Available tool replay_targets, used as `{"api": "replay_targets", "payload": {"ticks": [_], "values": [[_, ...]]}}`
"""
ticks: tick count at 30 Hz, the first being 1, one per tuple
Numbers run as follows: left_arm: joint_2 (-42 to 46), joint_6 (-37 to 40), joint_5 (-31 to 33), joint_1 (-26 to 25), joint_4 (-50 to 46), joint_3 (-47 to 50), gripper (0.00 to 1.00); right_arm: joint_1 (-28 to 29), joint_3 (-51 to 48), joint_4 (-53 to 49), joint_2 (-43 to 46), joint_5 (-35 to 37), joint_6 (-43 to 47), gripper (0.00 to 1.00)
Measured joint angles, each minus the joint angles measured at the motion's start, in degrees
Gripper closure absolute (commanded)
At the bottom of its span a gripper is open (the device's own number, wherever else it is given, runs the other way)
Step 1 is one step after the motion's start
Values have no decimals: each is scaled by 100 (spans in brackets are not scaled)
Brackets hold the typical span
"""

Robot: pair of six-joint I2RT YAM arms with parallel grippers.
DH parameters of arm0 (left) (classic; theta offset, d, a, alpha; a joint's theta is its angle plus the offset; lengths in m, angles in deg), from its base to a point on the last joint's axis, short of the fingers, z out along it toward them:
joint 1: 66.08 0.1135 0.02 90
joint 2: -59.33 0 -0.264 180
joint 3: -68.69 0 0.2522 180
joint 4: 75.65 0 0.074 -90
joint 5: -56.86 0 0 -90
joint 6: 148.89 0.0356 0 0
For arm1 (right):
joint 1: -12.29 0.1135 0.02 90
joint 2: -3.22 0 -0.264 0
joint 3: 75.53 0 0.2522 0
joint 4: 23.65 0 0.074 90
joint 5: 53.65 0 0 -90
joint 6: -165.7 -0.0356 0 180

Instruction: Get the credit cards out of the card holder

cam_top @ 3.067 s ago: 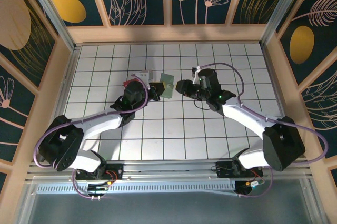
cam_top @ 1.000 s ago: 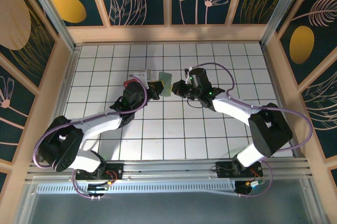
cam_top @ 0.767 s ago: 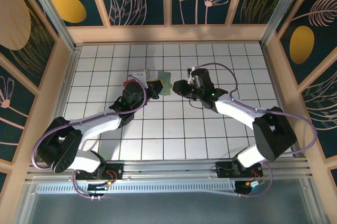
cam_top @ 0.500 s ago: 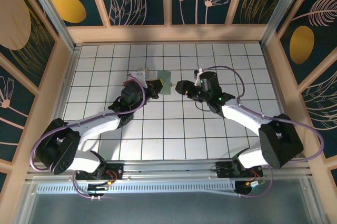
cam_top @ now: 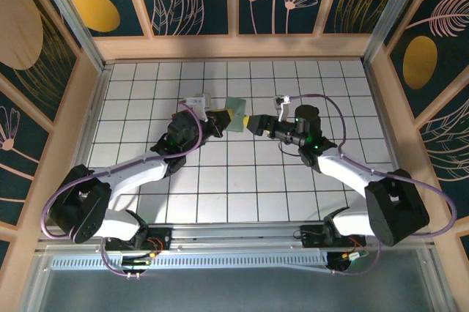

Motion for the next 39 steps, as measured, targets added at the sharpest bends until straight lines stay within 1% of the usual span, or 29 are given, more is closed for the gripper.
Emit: {"api": "replay_targets", "payload": {"ticks": [1, 4, 7, 10, 12, 17, 24, 27, 34, 39], "values": [[0, 0, -61, 0, 17, -13, 100, 2, 22, -2, -39, -11, 11, 12], [0, 0, -234, 0, 74, -37, 100, 0, 81, -11, -162, -20, 98, 20], [-2, -7, -389, 0, 151, -37, 100, -44, 94, 0, -208, -55, 111, 31], [-2, -42, -514, 0, 289, -37, 100, -219, 42, 166, -208, -184, 20, 39], [-2, -72, -570, 0, 374, -37, 100, -382, -125, 461, -192, -319, -122, 42], [-2, -111, -732, 0, 466, -39, 100, -557, -485, 872, -181, -608, -402, 43], [-7, -264, -1038, 7, 780, -42, 100, -616, -549, 1578, -184, -1088, -702, 46], [-7, -348, -1167, 7, 935, -42, 100, -684, -658, 2096, -214, -1335, -949, 48], [-7, -485, -1473, 7, 1088, -85, 100, -800, -837, 3412, -575, -1808, -1628, 59], [-7, -603, -1725, 13, 1259, -114, 100, -822, -848, 4133, -813, -2033, -2037, 61]]}}
